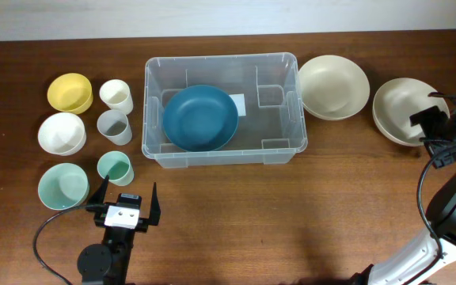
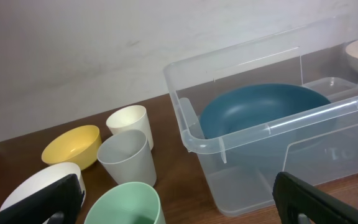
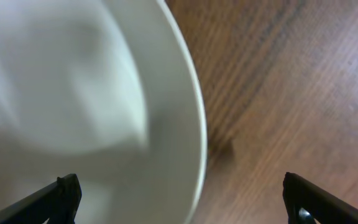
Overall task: Pack container
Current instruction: 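Close the right gripper on the far-right cream bowl's rim, then lift the cream bowl and carry it over the container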
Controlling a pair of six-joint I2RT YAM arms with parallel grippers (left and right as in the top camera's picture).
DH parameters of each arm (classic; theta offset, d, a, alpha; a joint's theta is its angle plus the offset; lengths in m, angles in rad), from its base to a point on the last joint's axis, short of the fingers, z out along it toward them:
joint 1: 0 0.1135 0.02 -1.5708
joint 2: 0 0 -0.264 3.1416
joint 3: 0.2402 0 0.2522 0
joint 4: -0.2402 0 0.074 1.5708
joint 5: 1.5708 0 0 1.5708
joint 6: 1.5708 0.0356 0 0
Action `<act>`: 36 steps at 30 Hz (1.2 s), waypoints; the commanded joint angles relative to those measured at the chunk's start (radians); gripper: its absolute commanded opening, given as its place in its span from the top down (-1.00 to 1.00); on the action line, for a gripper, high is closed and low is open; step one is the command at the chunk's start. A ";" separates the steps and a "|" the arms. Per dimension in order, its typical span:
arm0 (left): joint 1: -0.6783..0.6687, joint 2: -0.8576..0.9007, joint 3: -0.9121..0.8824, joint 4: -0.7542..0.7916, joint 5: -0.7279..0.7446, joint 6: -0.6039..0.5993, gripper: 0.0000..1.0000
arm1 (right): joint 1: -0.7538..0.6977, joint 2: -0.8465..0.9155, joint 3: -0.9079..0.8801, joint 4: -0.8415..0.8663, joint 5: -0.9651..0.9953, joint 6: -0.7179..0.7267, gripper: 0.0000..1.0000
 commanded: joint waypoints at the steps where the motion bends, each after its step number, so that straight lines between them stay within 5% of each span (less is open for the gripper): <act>1: 0.006 -0.008 -0.003 -0.004 0.011 0.012 -0.99 | 0.002 0.035 -0.001 0.010 -0.013 -0.018 -0.97; 4: 0.006 -0.008 -0.003 -0.004 0.011 0.012 -0.99 | 0.002 0.050 0.000 0.014 -0.013 -0.017 -0.80; 10: 0.006 -0.008 -0.003 -0.004 0.011 0.012 -0.99 | 0.002 0.072 -0.001 0.025 -0.013 -0.018 -0.75; 16: 0.006 -0.008 -0.003 -0.004 0.011 0.012 -0.99 | 0.002 0.072 0.000 0.036 -0.013 -0.018 -0.12; 22: 0.006 -0.008 -0.003 -0.004 0.011 0.012 -0.99 | -0.002 0.072 0.000 0.035 -0.001 -0.014 0.88; 30: 0.006 -0.008 -0.003 -0.004 0.011 0.012 -0.99 | -0.048 0.052 0.068 -0.025 -0.002 -0.014 0.93; 36: 0.006 -0.008 -0.003 -0.004 0.011 0.012 -1.00 | -0.116 0.010 0.320 -0.233 -0.002 -0.015 0.92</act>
